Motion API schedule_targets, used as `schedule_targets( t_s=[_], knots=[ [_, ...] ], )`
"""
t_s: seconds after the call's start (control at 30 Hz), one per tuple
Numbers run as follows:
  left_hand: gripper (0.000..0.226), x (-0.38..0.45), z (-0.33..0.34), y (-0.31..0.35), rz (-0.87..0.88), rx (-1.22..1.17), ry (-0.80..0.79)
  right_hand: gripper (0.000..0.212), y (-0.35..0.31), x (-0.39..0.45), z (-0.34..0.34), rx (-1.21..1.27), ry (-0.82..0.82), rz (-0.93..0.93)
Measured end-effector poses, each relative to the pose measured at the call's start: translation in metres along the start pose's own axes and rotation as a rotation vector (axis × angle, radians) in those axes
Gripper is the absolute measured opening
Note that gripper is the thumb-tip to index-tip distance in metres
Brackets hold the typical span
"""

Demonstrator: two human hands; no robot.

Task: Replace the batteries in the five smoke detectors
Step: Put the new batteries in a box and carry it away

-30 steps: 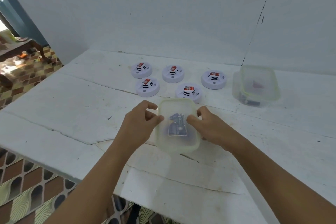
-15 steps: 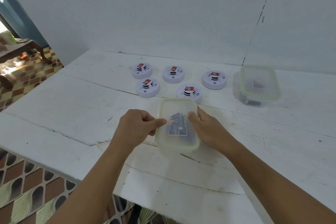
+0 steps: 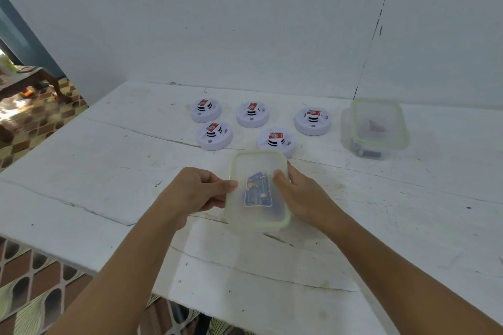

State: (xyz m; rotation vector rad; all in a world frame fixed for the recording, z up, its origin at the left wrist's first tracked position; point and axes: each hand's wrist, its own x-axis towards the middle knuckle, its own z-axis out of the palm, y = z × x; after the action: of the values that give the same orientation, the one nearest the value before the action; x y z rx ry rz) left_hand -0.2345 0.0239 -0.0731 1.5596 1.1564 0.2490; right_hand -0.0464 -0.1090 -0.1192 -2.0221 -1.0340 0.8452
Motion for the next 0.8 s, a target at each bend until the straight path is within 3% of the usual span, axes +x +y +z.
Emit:
schedule_targets(
  t_s=[0.57,0.8],
  knots=[
    [0.03,0.001,-0.001,-0.005,-0.085,-0.168,-0.079,0.054,-0.001,0.002,0.004,-0.032,0.017,0.016],
    [0.03,0.001,-0.001,-0.004,-0.058,-0.134,-0.08,0.067,0.0,-0.009,-0.004,-0.329,0.16,0.047]
  ],
)
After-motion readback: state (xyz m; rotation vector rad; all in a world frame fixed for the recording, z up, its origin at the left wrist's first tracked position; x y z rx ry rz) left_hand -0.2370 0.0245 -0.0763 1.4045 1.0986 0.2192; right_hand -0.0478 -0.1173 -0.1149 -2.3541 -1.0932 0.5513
